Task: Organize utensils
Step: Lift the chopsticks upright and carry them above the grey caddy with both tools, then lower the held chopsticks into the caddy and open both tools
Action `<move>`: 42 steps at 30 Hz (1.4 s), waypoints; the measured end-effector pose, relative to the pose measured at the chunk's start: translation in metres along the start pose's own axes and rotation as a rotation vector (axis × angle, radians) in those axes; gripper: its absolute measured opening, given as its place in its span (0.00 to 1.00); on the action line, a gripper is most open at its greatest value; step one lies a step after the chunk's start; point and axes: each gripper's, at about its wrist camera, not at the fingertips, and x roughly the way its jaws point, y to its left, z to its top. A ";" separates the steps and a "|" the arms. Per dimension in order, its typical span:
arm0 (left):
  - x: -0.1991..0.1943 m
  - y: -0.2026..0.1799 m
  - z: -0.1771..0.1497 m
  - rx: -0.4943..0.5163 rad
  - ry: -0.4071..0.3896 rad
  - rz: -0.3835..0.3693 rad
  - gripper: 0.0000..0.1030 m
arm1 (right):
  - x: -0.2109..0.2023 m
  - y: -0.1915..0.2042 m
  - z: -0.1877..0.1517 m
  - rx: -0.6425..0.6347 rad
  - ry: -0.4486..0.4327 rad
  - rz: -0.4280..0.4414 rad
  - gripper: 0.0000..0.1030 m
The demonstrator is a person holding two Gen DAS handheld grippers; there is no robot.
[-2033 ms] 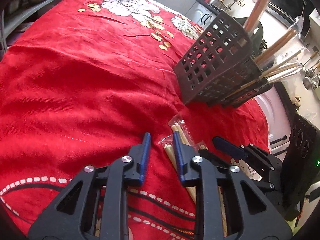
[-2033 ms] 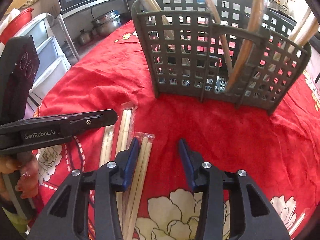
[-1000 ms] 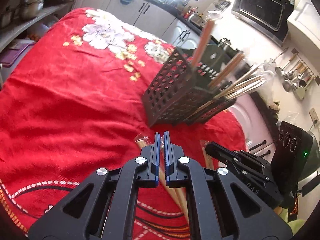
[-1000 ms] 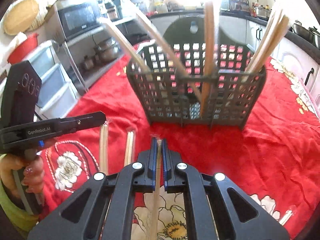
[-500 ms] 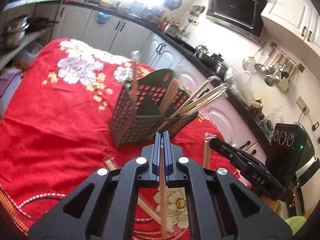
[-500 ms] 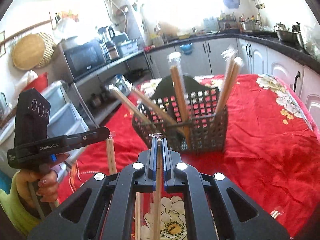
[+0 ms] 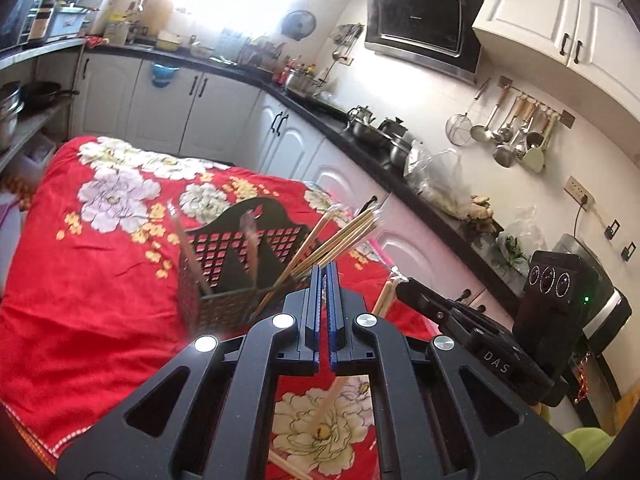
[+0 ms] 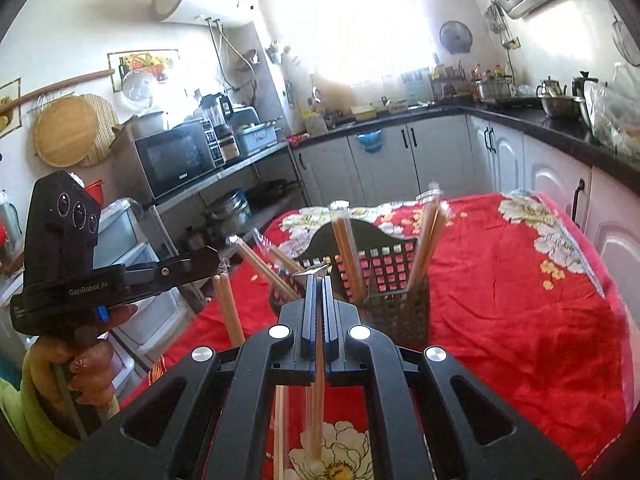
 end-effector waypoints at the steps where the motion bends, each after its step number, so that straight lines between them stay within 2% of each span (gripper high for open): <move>1: 0.001 -0.003 0.003 0.006 -0.002 -0.004 0.01 | -0.001 0.001 0.002 -0.002 -0.006 0.002 0.02; 14: 0.006 -0.023 0.029 0.047 -0.041 -0.038 0.00 | -0.007 0.007 0.026 -0.030 -0.068 -0.005 0.01; 26: -0.004 -0.044 0.085 0.096 -0.142 -0.046 0.00 | -0.013 0.013 0.086 -0.099 -0.165 -0.017 0.01; 30: -0.001 -0.044 0.103 0.093 -0.165 -0.036 0.00 | -0.001 0.004 0.084 -0.091 -0.119 -0.021 0.01; 37: -0.003 -0.035 0.127 0.088 -0.207 -0.005 0.00 | 0.036 -0.027 0.049 -0.026 0.039 -0.065 0.01; 38: -0.004 -0.034 0.130 0.088 -0.212 0.000 0.00 | 0.044 -0.032 0.042 -0.008 0.068 -0.071 0.06; 41: -0.004 -0.029 0.138 0.082 -0.227 0.014 0.00 | 0.061 -0.043 0.025 0.028 0.133 -0.090 0.36; 42: -0.004 -0.027 0.142 0.079 -0.233 0.018 0.00 | 0.068 -0.047 0.017 0.040 0.154 -0.101 0.37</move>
